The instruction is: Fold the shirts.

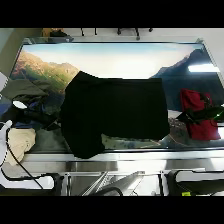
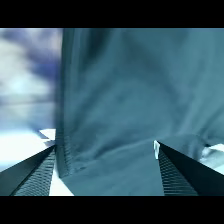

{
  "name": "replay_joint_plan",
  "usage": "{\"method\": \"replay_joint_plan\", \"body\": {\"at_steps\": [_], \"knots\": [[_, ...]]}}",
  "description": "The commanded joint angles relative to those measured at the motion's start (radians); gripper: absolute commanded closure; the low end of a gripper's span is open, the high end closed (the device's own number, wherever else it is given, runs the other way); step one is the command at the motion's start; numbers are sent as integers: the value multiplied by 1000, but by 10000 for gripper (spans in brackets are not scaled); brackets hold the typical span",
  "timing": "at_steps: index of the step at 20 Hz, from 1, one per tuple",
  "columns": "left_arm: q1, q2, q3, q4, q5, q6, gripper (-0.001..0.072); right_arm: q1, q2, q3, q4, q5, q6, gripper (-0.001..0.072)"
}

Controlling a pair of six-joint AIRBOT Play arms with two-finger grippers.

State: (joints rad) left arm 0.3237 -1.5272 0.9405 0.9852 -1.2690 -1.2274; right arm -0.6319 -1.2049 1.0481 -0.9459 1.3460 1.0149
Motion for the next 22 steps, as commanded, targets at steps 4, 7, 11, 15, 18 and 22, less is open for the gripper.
{"method": "replay_joint_plan", "body": {"at_steps": [4,7,11,15,18,22], "knots": [[0,8,-99,-56,69,60,215,-12,11,-23,-15,28,3,408],[-3,8,-98,-151,69,134,693,-3,10,-65,-16,57,-12,338],[-3,8,-99,-148,84,134,693,22,4,-164,-11,8,-21,235],[-3,8,-98,-150,83,134,693,113,-10,-210,-11,20,-23,235],[-3,8,-84,-151,48,134,693,195,-9,-209,24,47,-27,296],[-3,78,67,-270,-98,146,696,237,31,-132,184,179,-55,687]]}}
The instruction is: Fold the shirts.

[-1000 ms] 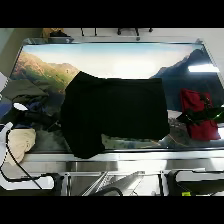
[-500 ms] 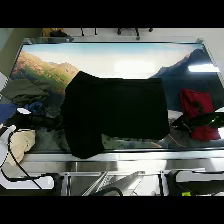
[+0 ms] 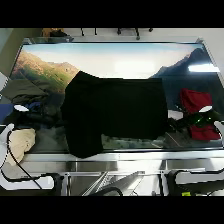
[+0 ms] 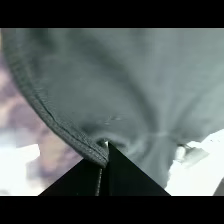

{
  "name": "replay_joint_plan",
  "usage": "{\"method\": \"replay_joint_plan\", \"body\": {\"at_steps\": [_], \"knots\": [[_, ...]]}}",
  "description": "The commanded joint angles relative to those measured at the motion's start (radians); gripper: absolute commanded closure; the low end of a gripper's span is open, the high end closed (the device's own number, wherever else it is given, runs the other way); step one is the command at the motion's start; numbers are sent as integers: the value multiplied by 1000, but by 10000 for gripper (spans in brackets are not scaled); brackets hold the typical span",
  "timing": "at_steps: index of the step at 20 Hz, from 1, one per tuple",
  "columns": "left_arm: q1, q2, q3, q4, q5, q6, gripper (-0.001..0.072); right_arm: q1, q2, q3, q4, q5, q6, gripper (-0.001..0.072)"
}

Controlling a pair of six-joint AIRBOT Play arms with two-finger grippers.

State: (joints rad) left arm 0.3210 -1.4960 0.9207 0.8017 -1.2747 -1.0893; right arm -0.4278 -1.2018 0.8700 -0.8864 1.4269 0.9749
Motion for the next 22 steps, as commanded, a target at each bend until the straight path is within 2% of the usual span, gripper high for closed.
{"method": "replay_joint_plan", "body": {"at_steps": [1,4,7,10,12,15,17,19,22], "knots": [[0,92,148,-133,-119,8,696,29,64,107,197,119,-21,687],[0,267,425,-283,-205,-12,696,-18,185,420,441,125,-17,687],[10,416,815,-331,-157,-49,696,-85,275,785,692,39,-18,687],[82,537,1132,-324,-54,-68,695,-129,357,1056,707,-93,-17,686],[187,624,1227,-293,16,-84,695,-143,415,1142,658,-149,-17,685],[371,739,1174,-236,29,-86,696,-144,488,1153,540,-173,-17,682],[406,776,1042,-263,27,-87,696,-145,492,1148,470,-163,8,686],[372,763,910,-315,11,-60,696,-144,463,1096,462,-134,24,686],[236,667,775,-311,-58,-39,695,-141,376,911,548,-61,20,687]]}}
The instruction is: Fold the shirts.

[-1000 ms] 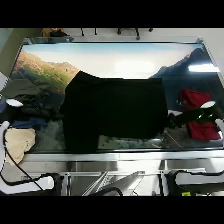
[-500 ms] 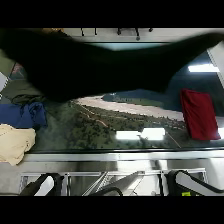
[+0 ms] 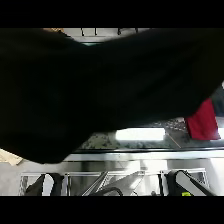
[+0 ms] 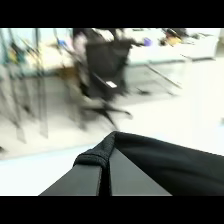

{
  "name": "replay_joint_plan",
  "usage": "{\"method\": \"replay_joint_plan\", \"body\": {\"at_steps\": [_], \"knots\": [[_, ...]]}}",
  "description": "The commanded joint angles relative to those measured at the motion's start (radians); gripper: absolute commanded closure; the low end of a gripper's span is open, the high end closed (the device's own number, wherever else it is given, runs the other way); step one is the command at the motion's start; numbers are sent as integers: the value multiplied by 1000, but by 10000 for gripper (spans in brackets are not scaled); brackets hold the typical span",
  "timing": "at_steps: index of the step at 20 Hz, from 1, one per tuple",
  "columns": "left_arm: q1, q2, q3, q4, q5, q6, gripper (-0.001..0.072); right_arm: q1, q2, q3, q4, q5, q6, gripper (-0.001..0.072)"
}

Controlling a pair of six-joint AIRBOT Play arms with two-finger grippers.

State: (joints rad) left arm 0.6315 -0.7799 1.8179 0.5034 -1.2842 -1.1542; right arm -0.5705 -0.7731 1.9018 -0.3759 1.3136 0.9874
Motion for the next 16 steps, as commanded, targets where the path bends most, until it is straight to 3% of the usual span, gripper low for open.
{"method": "replay_joint_plan", "body": {"at_steps": [1,4,7,11,16], "knots": [[-150,-101,-166,7,-56,43,695,15,-86,-205,43,53,5,686],[-372,-300,-288,164,-29,56,694,83,-200,-467,27,0,-65,686],[-469,-529,-381,213,68,53,694,137,-369,-621,-80,-126,-100,687],[-479,-843,-343,213,137,55,695,171,-629,-622,-110,-225,-128,687],[-479,-1085,-50,214,134,0,695,176,-821,-443,-106,-292,-134,687]]}}
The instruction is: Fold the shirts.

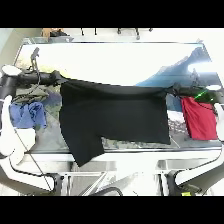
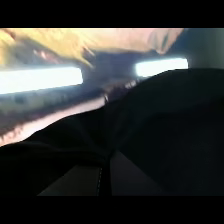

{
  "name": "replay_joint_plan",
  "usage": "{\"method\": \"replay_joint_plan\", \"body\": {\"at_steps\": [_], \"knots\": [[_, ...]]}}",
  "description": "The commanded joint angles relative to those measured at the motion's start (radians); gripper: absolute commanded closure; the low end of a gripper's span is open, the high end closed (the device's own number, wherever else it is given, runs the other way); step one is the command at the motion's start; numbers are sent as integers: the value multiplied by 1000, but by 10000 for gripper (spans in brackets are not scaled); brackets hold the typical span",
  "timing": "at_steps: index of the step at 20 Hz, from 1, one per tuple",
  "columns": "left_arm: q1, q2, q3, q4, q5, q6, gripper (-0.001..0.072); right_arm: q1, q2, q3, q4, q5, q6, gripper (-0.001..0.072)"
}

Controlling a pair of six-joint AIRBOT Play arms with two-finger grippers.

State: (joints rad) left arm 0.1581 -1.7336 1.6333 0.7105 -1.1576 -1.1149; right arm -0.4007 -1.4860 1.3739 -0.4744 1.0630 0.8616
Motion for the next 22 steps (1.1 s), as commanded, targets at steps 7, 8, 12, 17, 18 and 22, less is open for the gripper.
{"method": "replay_joint_plan", "body": {"at_steps": [7,8,12,17,18,22], "knots": [[-25,-197,347,246,-74,-177,696,4,-128,222,-14,-22,-26,687],[-34,-197,349,269,-90,-177,695,4,-121,222,-25,-10,-29,687],[-88,-197,313,421,-137,-184,695,5,-105,222,-121,94,-16,687],[-122,-197,208,607,-115,-224,695,6,-106,221,-301,98,44,687],[-122,-197,189,604,-94,-224,695,6,-106,221,-301,97,43,688],[-130,-197,143,603,-23,-222,694,16,-115,220,-318,93,43,687]]}}
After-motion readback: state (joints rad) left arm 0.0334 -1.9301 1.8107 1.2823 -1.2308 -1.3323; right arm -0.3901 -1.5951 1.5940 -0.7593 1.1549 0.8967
